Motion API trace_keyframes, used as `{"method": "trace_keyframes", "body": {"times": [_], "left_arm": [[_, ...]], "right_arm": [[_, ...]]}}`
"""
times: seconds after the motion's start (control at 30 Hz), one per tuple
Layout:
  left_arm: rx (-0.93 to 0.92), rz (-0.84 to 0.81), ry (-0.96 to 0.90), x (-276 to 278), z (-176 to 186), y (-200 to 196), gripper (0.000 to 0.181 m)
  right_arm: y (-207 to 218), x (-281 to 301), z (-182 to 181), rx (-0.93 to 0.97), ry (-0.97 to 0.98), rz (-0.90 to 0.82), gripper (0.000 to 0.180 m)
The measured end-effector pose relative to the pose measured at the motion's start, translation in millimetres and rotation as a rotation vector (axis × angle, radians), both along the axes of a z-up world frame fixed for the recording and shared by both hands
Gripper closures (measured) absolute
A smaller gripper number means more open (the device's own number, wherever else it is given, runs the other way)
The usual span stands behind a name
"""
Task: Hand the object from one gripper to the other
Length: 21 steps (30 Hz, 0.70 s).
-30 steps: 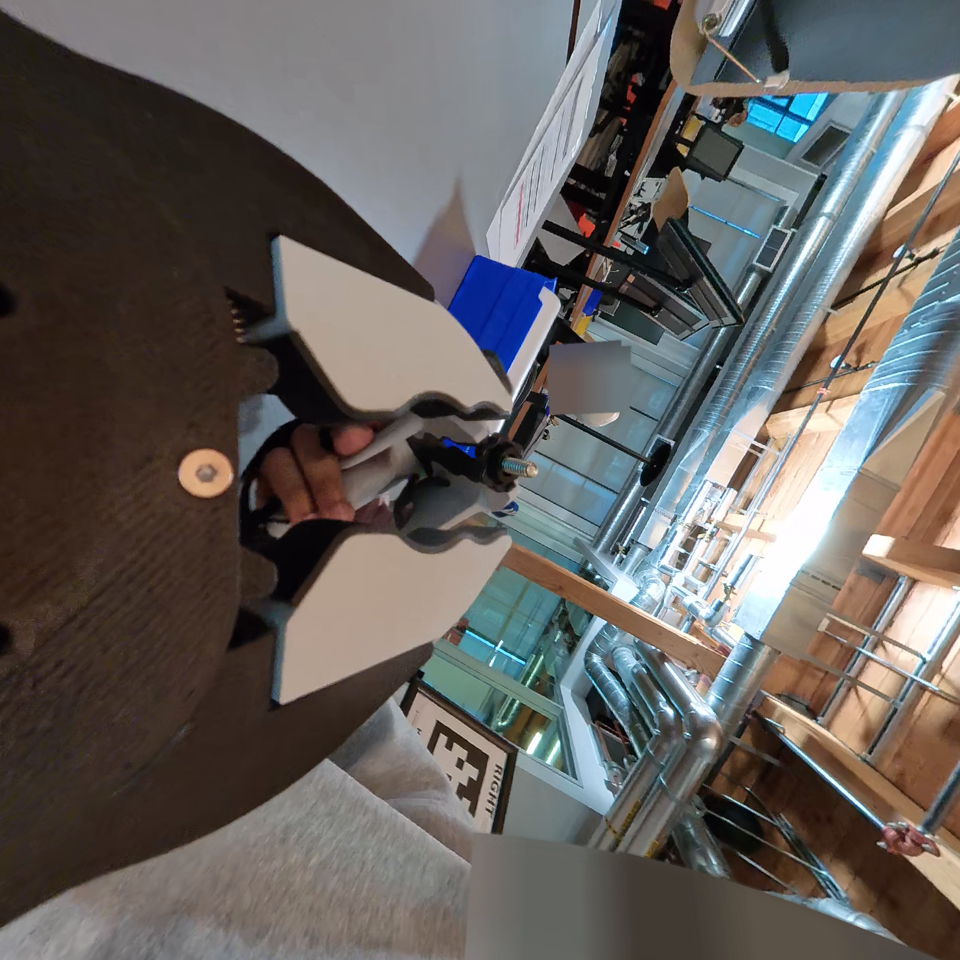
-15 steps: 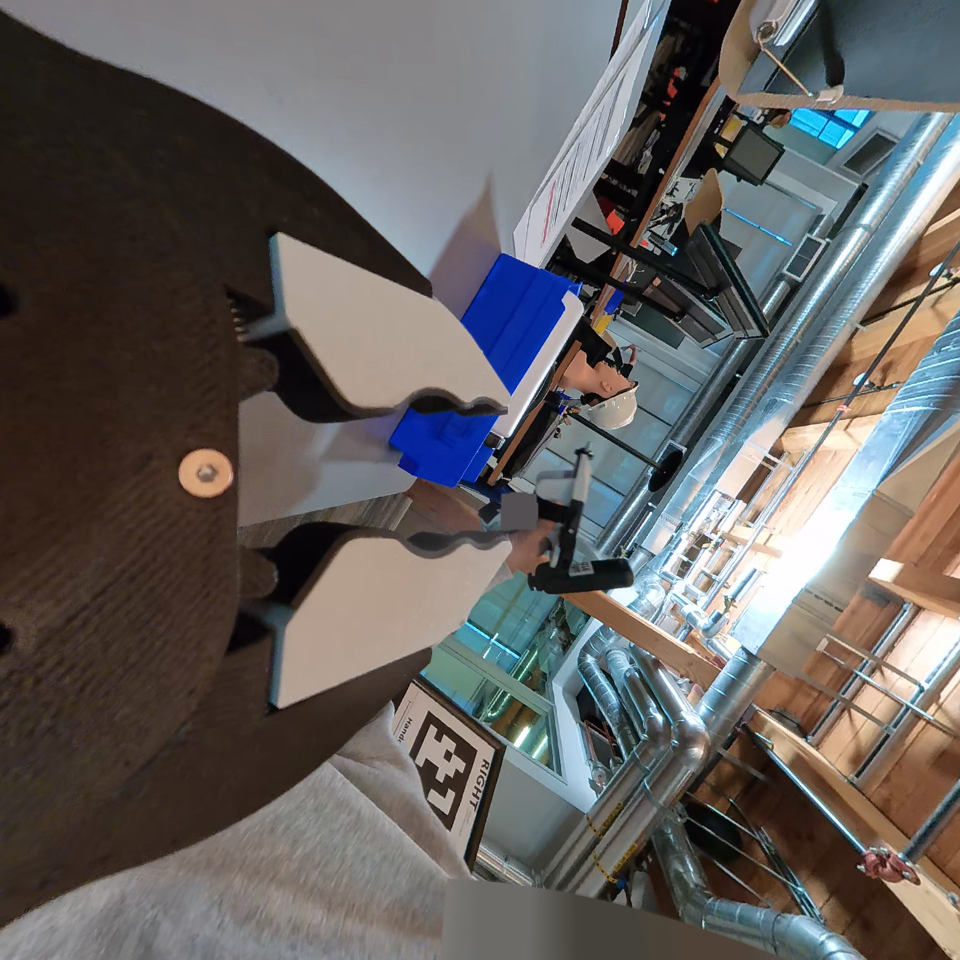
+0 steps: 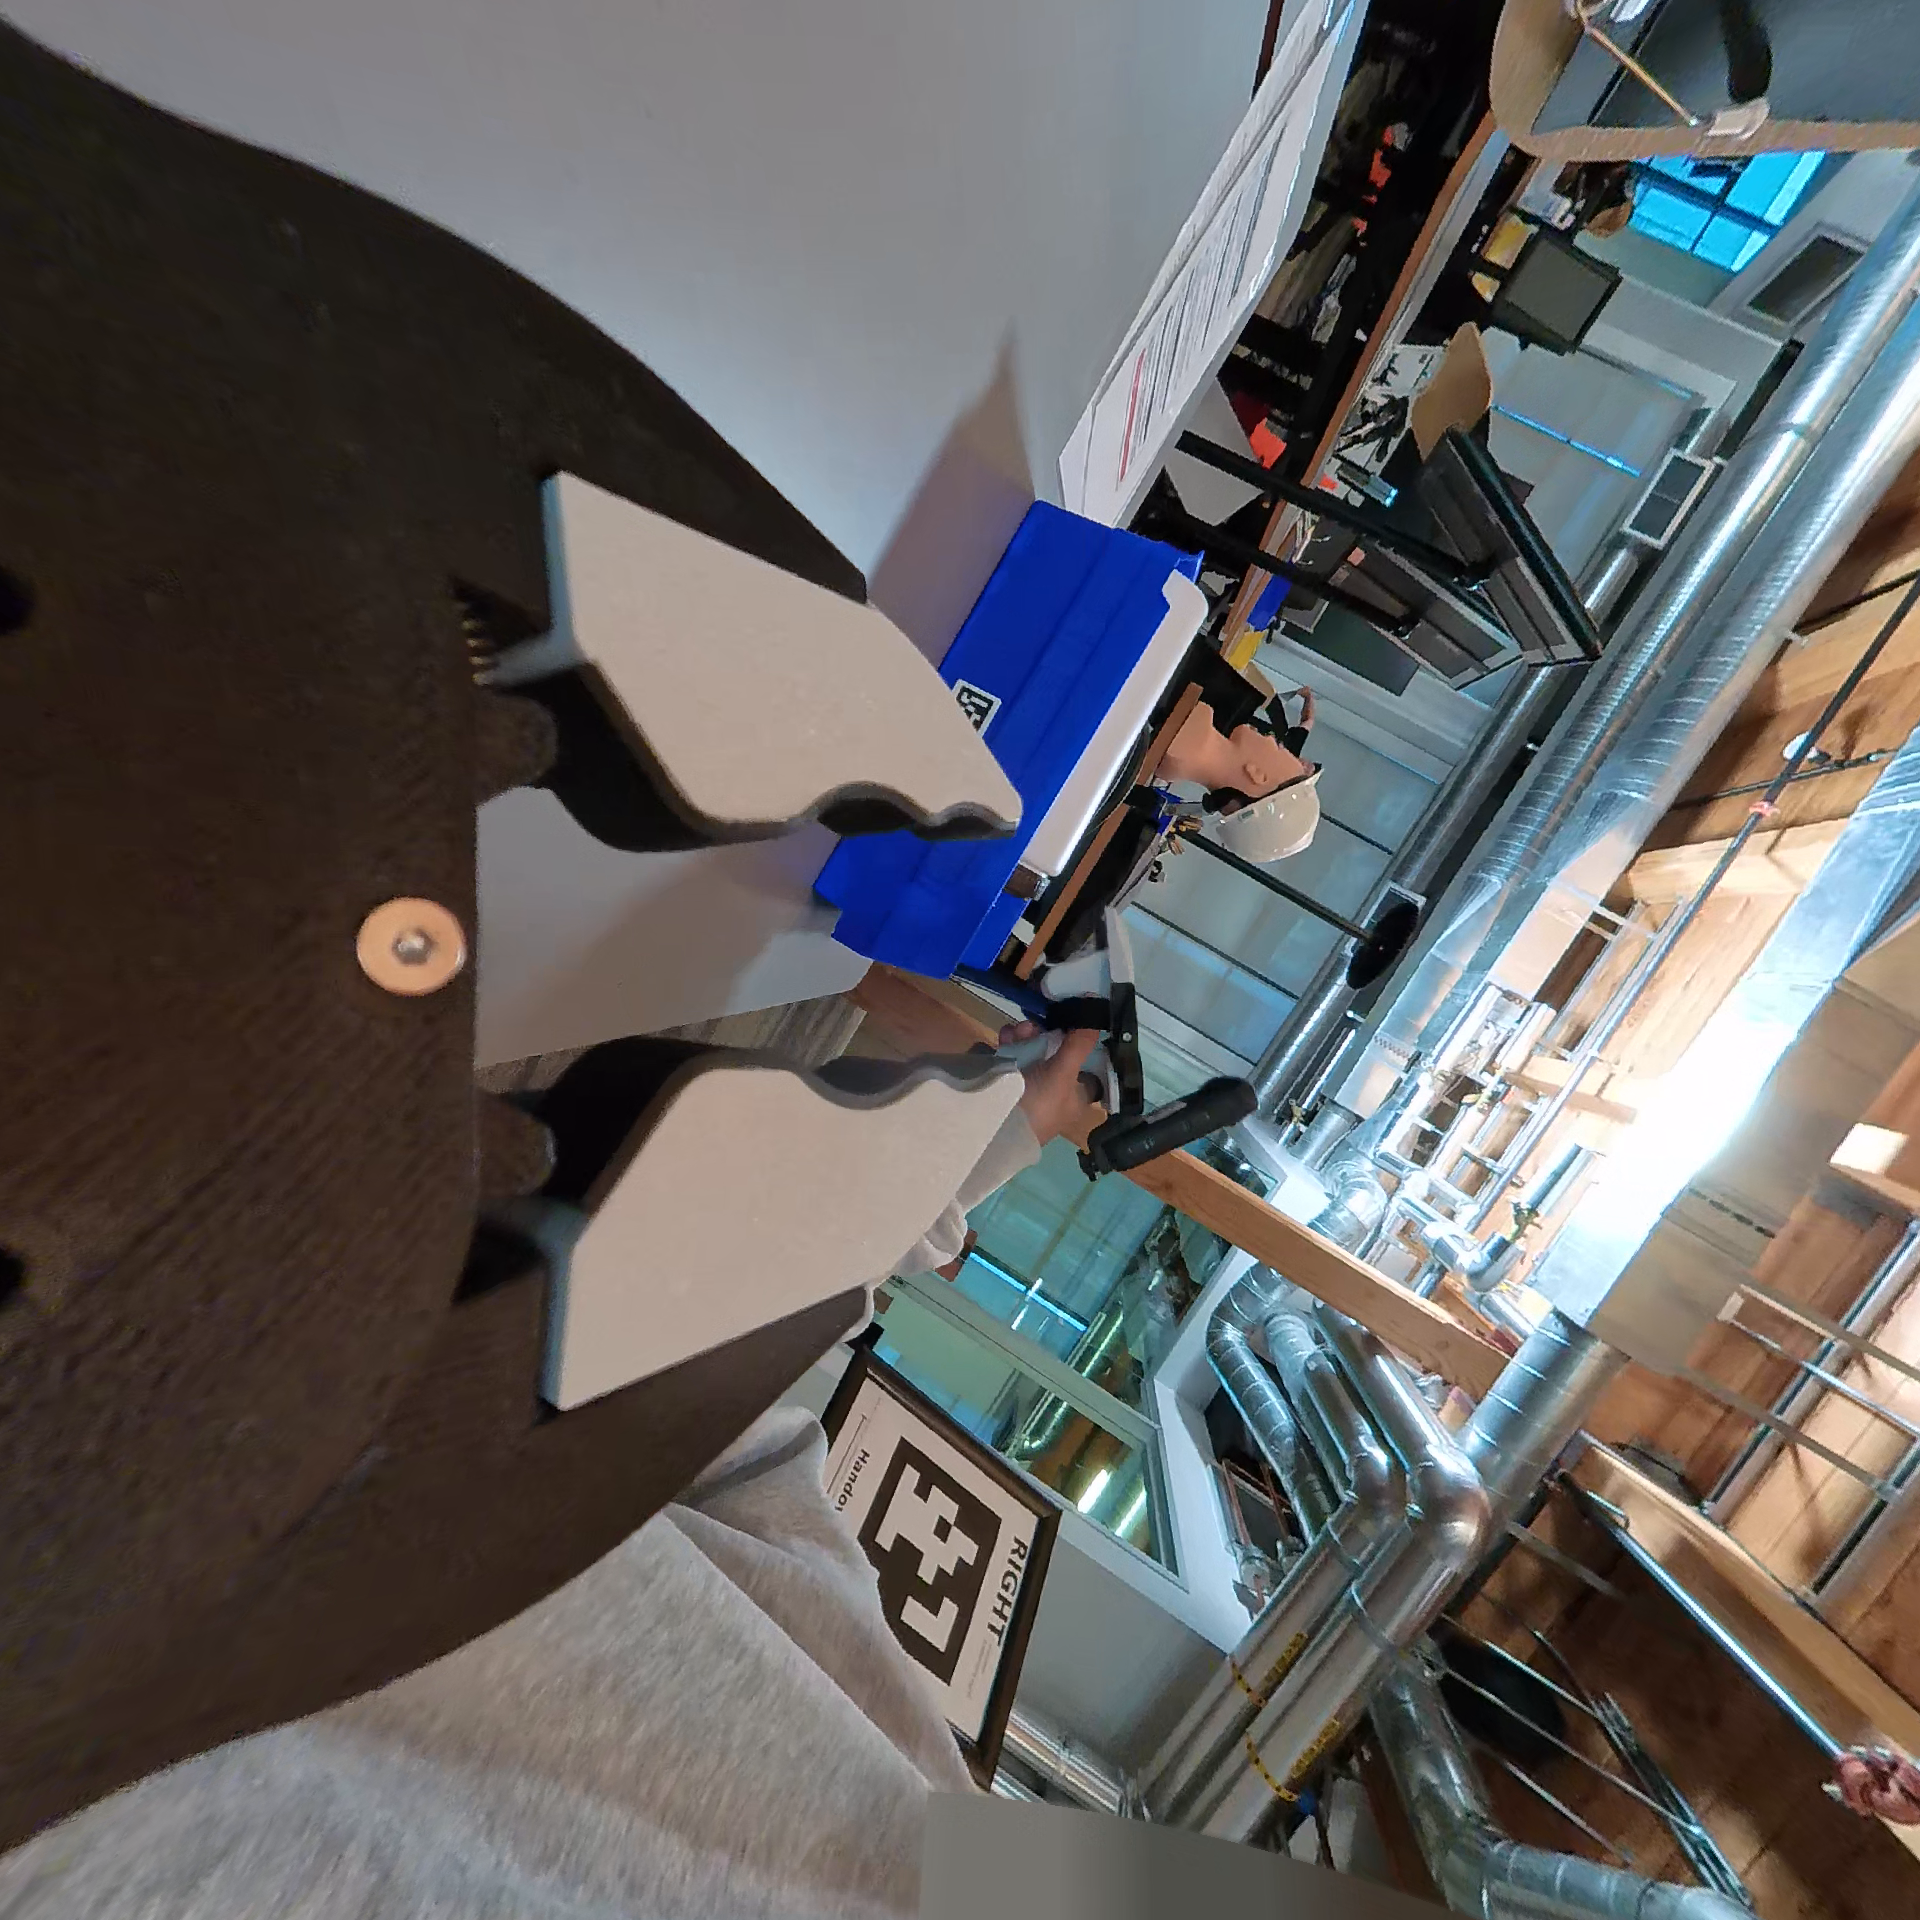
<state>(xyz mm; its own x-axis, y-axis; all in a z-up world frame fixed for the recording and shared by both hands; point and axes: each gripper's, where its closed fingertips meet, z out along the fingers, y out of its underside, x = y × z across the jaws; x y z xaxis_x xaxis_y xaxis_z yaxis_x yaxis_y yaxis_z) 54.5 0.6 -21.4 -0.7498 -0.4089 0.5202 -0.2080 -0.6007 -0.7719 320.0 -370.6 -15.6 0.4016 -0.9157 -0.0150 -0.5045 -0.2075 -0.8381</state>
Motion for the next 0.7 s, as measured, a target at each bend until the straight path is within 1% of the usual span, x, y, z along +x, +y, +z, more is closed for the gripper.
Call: {"method": "trace_keyframes", "body": {"times": [0.03,0.13,0.2,0.3,0.4,0.47,0.5,0.63,0.7], "left_arm": [[-0.003,0.002,0.001,0,0,1,0.142],[-0.007,0.004,0.005,0,0,2,0.142],[-0.009,0.004,0.008,1,-1,2,0.142],[-0.004,0.001,0.013,1,-2,-1,0.143],[0.021,-0.001,0.013,1,-3,-4,0.143],[0.053,0.008,0.009,1,-4,-6,0.143],[0.073,0.015,0.007,1,-5,-7,0.144],[0.181,0.066,0.008,2,-7,-6,0.149],[0.234,0.115,0.011,4,-5,0,0.156]], "right_arm": [[3,0,10,0.01,-0.047,0.006,0.118],[22,-7,49,0.057,-0.214,0.057,0.122],[46,-20,77,0.122,-0.327,0.147,0.129],[96,-48,107,0.271,-0.415,0.335,0.136],[158,-82,115,0.434,-0.42,0.552,0.139],[202,-104,105,0.517,-0.381,0.677,0.141],[225,-114,94,0.537,-0.354,0.736,0.143],[303,-155,27,0.494,-0.273,0.926,0.147],[332,-183,-5,0.493,-0.244,1.052,0.142]]}}
